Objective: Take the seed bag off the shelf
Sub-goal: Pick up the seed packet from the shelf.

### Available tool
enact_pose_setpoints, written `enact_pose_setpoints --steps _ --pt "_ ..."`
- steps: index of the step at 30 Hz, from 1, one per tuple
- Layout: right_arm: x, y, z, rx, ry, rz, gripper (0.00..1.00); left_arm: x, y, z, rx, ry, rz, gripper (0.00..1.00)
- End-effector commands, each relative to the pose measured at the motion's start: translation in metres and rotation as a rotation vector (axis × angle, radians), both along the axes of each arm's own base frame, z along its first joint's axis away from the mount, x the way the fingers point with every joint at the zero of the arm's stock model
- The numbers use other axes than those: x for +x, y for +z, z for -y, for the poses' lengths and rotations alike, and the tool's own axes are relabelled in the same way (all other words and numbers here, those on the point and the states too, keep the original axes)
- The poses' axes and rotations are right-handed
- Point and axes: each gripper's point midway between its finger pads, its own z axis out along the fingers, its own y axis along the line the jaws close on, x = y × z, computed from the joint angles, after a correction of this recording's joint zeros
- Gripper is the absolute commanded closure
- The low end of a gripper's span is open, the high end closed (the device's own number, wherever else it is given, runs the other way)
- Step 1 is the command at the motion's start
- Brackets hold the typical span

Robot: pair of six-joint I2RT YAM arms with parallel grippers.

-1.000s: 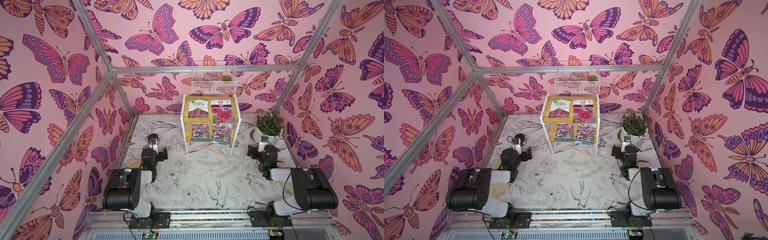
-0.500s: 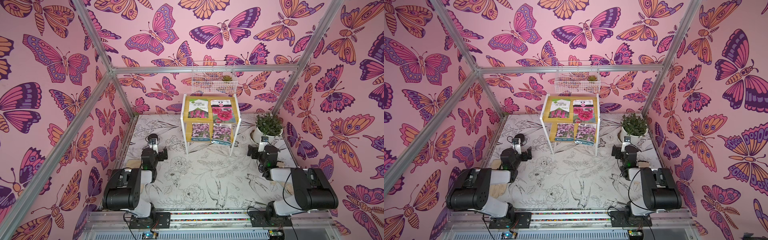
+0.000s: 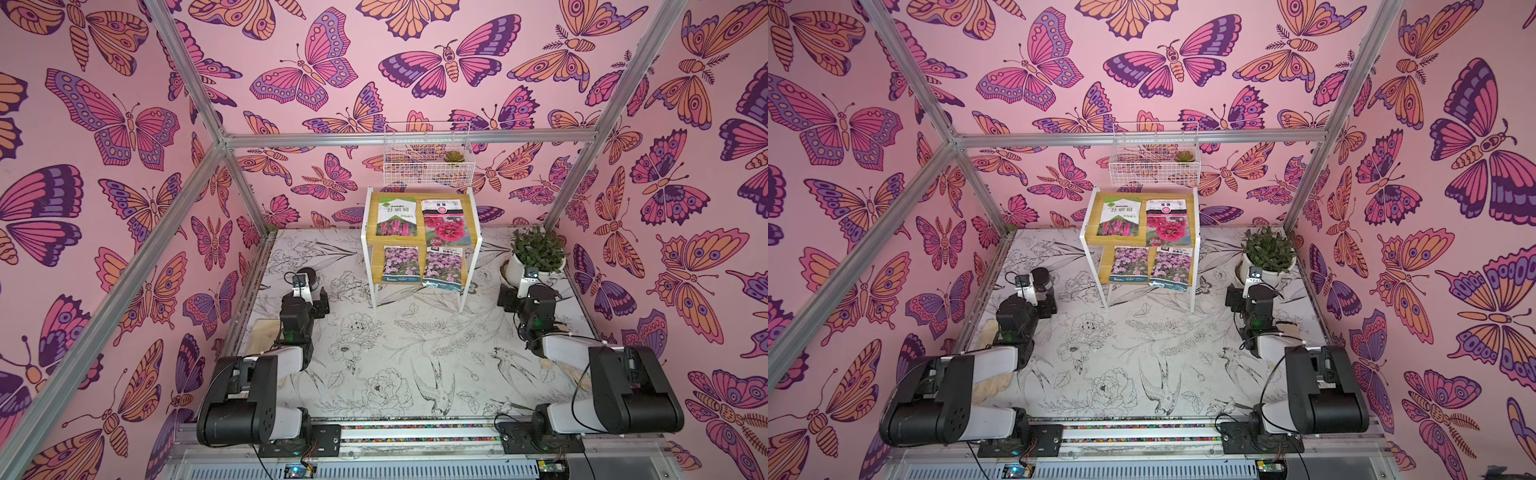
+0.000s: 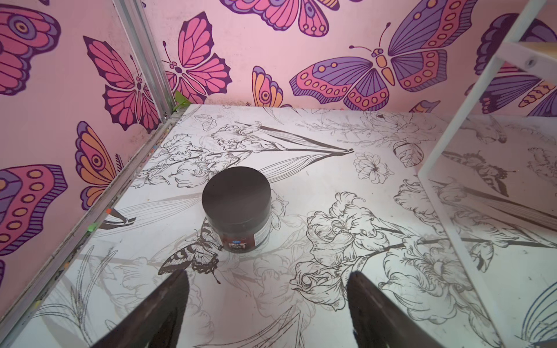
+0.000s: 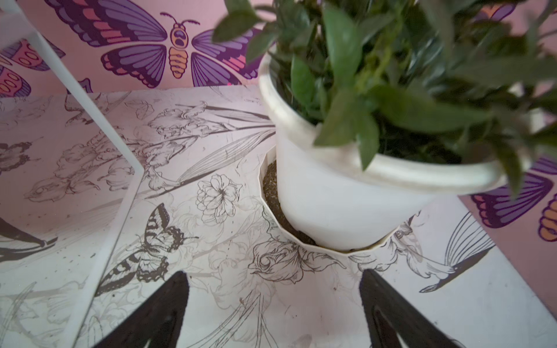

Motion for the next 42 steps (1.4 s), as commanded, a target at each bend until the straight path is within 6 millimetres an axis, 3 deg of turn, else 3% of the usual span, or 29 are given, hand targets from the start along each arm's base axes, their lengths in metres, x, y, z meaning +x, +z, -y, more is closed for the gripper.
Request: enact_pose_setpoints --steps 1,4,9,13,15,18,23,27,33,37,42 --pt "-0.009 0.008 0.002 -0.055 -0.048 -0.01 0.1 -0.008 0.001 -0.003 0.007 0.047 -0.052 0.16" --pt "-0.013 0.029 -0.014 -0.092 -0.026 -0.004 0.1 -0.017 0.024 -0.004 -0.071 0.075 -0.064 0.17" --pt "-0.028 0.079 -0.048 -0.049 0.042 -0.046 0.13 -0.025 0.046 0.019 -0.295 0.021 -0.134 0.23" --pt "-0.053 0.122 -0.064 0.033 0.104 -0.024 0.19 -0.033 0.044 0.039 -0.472 -0.019 -0.223 0.25" --pt "-0.067 0.14 -0.073 0.043 0.164 -0.019 0.25 -0.041 0.035 0.049 -0.515 -0.049 -0.309 0.31" --pt "-0.087 0.173 -0.077 0.056 0.189 0.021 0.27 -0.055 0.027 0.055 -0.548 -0.045 -0.417 0.33" --pt "-0.106 0.213 -0.108 0.176 0.344 0.026 0.27 -0.074 0.047 0.06 -0.614 -0.062 -0.372 0.3" --pt "-0.101 0.235 -0.158 0.236 0.516 -0.039 0.31 -0.089 0.074 0.071 -0.692 -0.134 -0.309 0.32" --pt "-0.093 0.26 -0.229 0.097 0.674 -0.055 0.25 -0.098 0.102 0.102 -0.82 -0.297 -0.33 0.34" --pt "-0.092 0.265 -0.256 -0.034 0.772 -0.087 0.26 -0.105 0.115 0.113 -0.841 -0.374 -0.33 0.37" --pt "-0.082 0.244 -0.26 -0.392 0.787 -0.145 0.23 -0.111 0.108 0.11 -0.837 -0.342 -0.348 0.36"
